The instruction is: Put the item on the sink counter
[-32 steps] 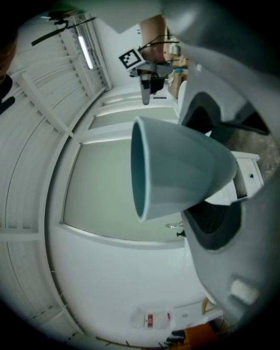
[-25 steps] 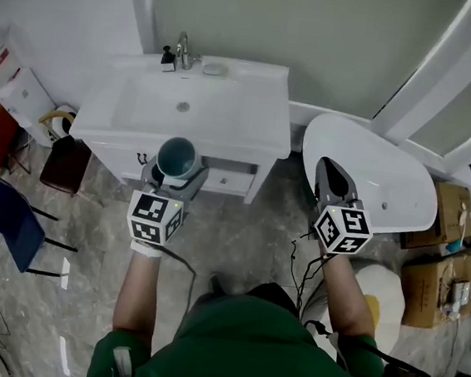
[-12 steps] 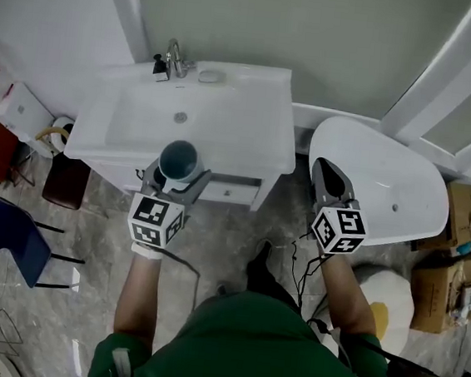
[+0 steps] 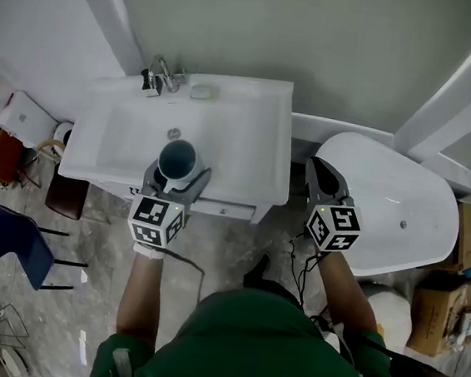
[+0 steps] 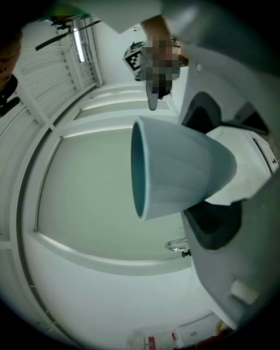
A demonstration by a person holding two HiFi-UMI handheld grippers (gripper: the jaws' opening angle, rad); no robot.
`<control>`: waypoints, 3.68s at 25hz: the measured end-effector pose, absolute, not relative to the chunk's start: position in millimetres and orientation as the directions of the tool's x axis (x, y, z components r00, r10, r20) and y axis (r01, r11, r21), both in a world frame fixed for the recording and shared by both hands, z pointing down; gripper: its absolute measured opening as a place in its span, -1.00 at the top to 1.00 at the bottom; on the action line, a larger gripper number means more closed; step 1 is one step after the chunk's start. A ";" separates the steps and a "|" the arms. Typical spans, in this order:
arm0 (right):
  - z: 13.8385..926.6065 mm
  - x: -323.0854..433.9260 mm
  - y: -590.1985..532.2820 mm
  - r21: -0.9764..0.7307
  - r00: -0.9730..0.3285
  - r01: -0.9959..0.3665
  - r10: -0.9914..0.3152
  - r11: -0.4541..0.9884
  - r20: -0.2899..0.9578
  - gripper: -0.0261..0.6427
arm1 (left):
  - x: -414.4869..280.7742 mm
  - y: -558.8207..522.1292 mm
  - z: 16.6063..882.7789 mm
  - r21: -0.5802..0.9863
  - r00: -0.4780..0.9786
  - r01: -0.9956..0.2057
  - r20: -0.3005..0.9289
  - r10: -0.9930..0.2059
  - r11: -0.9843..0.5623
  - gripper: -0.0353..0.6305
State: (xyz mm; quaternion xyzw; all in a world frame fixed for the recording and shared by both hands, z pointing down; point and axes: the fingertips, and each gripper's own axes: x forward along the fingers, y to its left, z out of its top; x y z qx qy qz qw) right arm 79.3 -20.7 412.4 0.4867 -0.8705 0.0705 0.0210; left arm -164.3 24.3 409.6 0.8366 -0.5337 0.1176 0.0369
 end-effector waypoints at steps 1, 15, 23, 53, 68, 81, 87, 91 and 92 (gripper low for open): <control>413.1 84.0 -31.5 -0.106 -0.528 -0.848 -0.842 0.519 0.107 0.92 | -157.6 13.8 410.9 -0.063 0.402 -0.902 0.241 -0.883 -0.428 -0.18; 428.1 120.5 -132.8 -0.139 -0.565 -0.824 -0.815 0.550 0.124 0.92 | -101.2 -92.8 429.6 -0.074 0.384 -0.904 0.291 -0.876 -0.421 -0.18; 445.2 111.4 -165.3 -0.143 -0.527 -0.849 -0.835 0.509 0.160 0.92 | -103.7 -147.6 457.4 -0.066 0.432 -0.879 0.315 -0.845 -0.473 -0.18; 522.6 123.0 -249.8 -0.049 -0.187 -0.982 -0.883 0.184 0.430 0.92 | -30.2 -367.4 624.5 -0.089 0.746 -0.561 0.375 -0.550 -0.823 -0.18; 547.1 126.4 -237.7 -0.016 -0.155 -0.985 -0.849 0.171 0.504 0.91 | -7.0 -393.0 691.9 -0.046 0.741 -0.544 0.442 -0.505 -0.838 -0.18; 545.6 141.5 -223.6 -0.069 -0.161 -0.987 -0.861 0.147 0.482 0.91 | -7.7 -379.0 698.9 -0.021 0.707 -0.565 0.503 -0.497 -0.825 -0.40; 534.3 143.5 -220.4 -0.101 -0.191 -0.982 -0.881 0.163 0.433 0.91 | -37.3 -358.8 678.1 -0.049 0.653 -0.621 0.520 -0.550 -0.783 -0.40; 522.4 143.7 -219.8 -0.110 -0.214 -0.977 -0.894 0.185 0.394 0.92 | -60.0 -342.3 660.4 -0.065 0.610 -0.659 0.536 -0.583 -0.749 -0.38; 519.2 142.6 -220.2 -0.110 -0.223 -0.975 -0.895 0.195 0.386 0.91 | -65.3 -337.2 654.7 -0.064 0.598 -0.671 0.543 -0.590 -0.739 -0.34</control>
